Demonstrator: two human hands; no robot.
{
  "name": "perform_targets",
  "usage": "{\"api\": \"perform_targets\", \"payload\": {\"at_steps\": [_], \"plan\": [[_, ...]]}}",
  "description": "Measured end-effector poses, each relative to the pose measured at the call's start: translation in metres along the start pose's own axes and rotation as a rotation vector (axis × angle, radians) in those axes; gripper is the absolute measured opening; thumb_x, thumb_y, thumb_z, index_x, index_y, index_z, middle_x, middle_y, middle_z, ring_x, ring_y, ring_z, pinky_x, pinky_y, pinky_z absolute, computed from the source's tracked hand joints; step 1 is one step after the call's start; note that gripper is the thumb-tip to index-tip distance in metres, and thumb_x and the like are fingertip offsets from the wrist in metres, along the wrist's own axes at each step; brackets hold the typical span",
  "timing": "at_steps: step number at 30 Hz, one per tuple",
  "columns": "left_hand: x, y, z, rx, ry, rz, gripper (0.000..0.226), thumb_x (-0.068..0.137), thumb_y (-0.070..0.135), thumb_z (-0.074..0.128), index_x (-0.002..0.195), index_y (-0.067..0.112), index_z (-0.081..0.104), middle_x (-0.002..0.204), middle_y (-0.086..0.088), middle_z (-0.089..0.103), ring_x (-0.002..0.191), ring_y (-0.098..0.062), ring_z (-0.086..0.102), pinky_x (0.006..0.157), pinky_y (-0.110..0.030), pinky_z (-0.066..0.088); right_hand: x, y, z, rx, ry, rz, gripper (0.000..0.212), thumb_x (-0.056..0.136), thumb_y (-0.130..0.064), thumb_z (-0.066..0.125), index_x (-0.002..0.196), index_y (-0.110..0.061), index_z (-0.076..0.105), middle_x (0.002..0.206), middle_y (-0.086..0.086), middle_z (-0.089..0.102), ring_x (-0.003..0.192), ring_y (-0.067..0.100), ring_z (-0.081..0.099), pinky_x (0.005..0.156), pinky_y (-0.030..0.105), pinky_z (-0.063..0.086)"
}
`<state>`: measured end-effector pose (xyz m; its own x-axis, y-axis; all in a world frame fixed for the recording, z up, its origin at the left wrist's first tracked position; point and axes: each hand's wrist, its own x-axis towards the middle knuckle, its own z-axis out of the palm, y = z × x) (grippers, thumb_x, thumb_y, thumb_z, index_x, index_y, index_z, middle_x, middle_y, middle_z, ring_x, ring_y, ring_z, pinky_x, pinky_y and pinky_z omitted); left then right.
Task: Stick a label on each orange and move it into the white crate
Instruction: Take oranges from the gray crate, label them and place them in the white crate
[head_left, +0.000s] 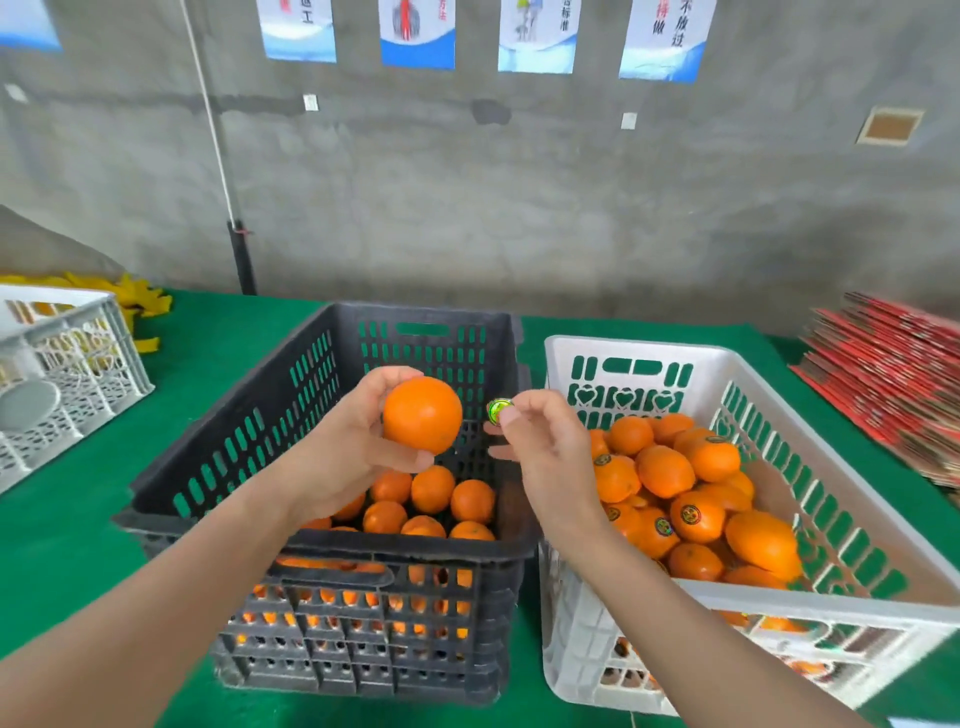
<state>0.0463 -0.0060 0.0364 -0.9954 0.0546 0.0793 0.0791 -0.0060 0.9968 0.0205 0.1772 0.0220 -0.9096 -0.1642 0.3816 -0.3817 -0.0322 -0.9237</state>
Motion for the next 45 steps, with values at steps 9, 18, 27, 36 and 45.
{"api": "perform_targets", "payload": {"at_steps": [9, 18, 27, 36, 45], "plan": [[-0.032, 0.004, 0.050, -0.487, -0.126, -0.131, 0.093, 0.048, 0.022, 0.094, 0.132, 0.018, 0.053, 0.116, -0.013, 0.067, 0.093, -0.029, 0.069, 0.064, -0.025, 0.058, -0.042, -0.035, -0.035, 0.333, -0.076, 0.102, 0.014, 0.090, -0.005, 0.055, 0.102, -0.009, 0.053, 0.102, 0.008, 0.069, 0.099, 0.020, 0.066, 0.083, 0.036, 0.056], [-0.046, -0.002, 0.108, -0.509, -0.078, -0.079, 0.054, 0.075, 0.006, 0.066, 0.120, 0.035, 0.062, 0.124, -0.011, 0.062, 0.101, -0.032, 0.067, 0.079, -0.042, 0.057, -0.071, -0.030, -0.077, 0.252, -0.030, 0.094, 0.008, 0.091, -0.006, 0.053, 0.085, -0.004, 0.058, 0.082, 0.002, 0.066, 0.088, 0.018, 0.064, 0.083, 0.034, 0.056], [-0.050, -0.003, 0.137, -0.447, -0.089, -0.072, 0.079, 0.052, -0.012, 0.047, 0.126, 0.017, 0.054, 0.102, -0.013, 0.069, 0.091, -0.028, 0.066, 0.075, -0.036, 0.057, -0.079, -0.035, -0.100, 0.030, -0.098, 0.022, 0.016, 0.088, -0.005, 0.058, 0.075, -0.014, 0.061, 0.077, 0.002, 0.058, 0.084, 0.029, 0.056, 0.082, 0.051, 0.048], [-0.056, 0.000, 0.152, -0.638, -0.023, -0.194, 0.058, 0.072, 0.017, 0.059, 0.129, 0.015, 0.052, 0.115, -0.016, 0.064, 0.097, -0.029, 0.064, 0.090, -0.045, 0.051, -0.081, -0.037, -0.107, -0.025, -0.167, 0.040, 0.013, 0.086, -0.008, 0.060, 0.076, -0.014, 0.064, 0.088, 0.005, 0.060, 0.090, 0.020, 0.058, 0.084, 0.039, 0.050], [-0.055, -0.002, 0.159, -0.590, 0.059, -0.235, 0.061, 0.075, 0.021, 0.055, 0.135, 0.012, 0.046, 0.133, -0.023, 0.054, 0.127, -0.039, 0.047, 0.101, -0.049, 0.042, -0.073, -0.036, -0.111, -0.222, -0.273, -0.060, 0.014, 0.087, -0.013, 0.062, 0.076, -0.021, 0.063, 0.085, -0.008, 0.058, 0.090, 0.006, 0.053, 0.082, 0.025, 0.048]]}}
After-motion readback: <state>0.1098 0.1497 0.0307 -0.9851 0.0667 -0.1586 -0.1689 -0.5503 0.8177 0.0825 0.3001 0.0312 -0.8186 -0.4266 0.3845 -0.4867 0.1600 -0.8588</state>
